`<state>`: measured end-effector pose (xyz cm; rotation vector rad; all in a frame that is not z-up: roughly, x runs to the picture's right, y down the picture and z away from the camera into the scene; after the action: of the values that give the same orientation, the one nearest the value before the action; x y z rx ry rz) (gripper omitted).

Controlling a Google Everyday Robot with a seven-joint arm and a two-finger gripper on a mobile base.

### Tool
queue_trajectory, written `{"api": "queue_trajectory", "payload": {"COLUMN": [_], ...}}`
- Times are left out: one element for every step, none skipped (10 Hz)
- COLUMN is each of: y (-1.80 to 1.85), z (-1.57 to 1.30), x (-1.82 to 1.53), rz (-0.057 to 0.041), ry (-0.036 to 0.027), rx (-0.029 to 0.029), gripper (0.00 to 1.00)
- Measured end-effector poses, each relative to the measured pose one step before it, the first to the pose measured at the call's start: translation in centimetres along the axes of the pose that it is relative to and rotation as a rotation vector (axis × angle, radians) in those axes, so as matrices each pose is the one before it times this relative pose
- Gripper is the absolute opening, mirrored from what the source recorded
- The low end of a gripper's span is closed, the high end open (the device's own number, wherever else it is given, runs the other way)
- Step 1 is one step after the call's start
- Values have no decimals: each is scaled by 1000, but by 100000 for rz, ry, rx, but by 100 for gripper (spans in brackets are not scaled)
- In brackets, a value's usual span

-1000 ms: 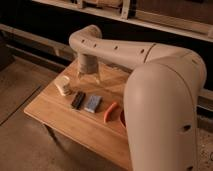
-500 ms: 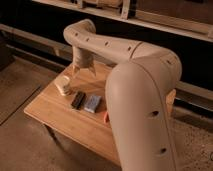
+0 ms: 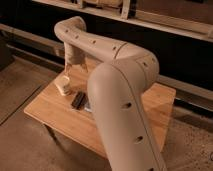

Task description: Place the ceramic cup in the ceramic bowl

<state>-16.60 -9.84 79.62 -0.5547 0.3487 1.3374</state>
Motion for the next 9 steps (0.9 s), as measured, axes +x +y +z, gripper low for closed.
{"api": "queue_trajectory", "payload": {"y": [697,304,362,411,153,328,391,289,62], "z": [439,326,486,715,400,568,416,497,462], "x": [-345,-226,-274,-287,-199,-290,-303,-264,-149], "rz": [-1703,-625,-739,-737,-283,-373,-300,-205,33], "ry": [1087,632,907,1243,669,907,538,579,712], "rx": [71,-303,-466,-500,-397,-1020,-1146,-742,-459], "gripper": [65,65,65,65,65,65,65,65,65]}}
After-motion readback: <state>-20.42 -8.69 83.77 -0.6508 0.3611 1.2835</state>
